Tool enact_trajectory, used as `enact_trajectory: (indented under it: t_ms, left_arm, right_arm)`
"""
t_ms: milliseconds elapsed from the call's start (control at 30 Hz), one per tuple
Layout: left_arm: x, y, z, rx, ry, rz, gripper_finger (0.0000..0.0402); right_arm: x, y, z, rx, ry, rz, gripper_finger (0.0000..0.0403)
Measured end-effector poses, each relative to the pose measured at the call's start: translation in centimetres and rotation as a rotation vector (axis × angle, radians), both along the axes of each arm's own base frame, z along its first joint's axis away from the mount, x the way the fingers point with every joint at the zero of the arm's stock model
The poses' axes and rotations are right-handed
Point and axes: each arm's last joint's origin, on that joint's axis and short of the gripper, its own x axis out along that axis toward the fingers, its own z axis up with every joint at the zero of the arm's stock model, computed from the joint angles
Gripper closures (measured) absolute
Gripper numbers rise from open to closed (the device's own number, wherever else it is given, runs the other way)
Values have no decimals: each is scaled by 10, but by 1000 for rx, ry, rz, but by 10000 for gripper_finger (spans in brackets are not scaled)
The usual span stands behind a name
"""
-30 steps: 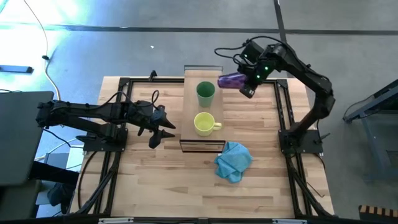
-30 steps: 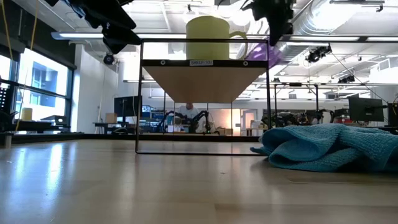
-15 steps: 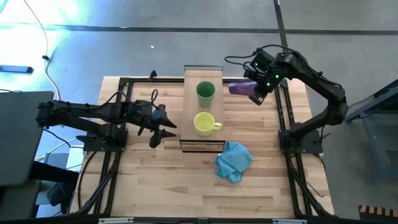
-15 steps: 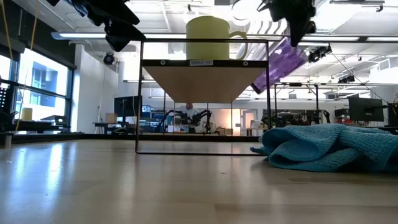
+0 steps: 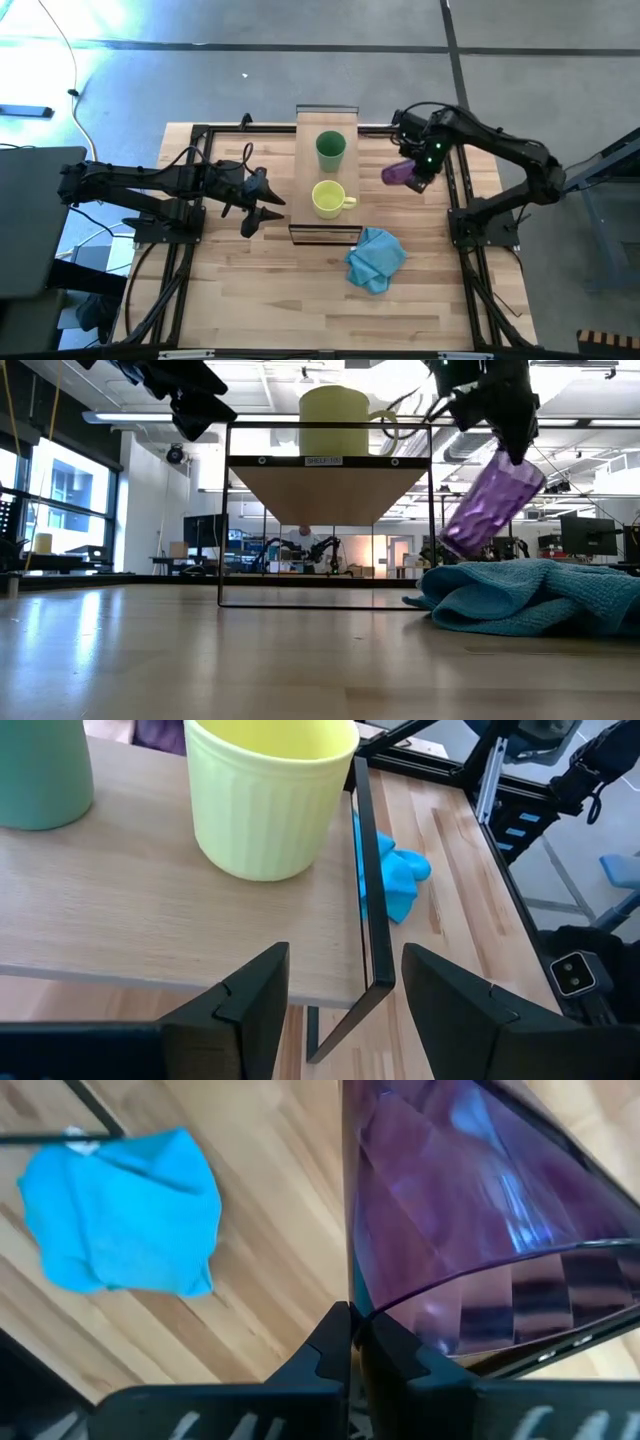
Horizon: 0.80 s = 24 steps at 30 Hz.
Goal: Stack small to large cups/mugs on shelf
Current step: Put the violet cup on the shelf
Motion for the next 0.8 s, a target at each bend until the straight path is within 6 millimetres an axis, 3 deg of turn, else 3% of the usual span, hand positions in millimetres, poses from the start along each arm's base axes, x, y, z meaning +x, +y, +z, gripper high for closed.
enact_trajectory:
  t_ms: [500, 800]
  left_arm:
    - [0, 0, 0, 12, -6, -6, 218]
    - [0, 0, 0, 18, -6, -10, 218]
  right_arm:
    - [-1, 17, -34, 137, 106, -24, 403]
    - [1, 22, -35, 205, 94, -53, 403]
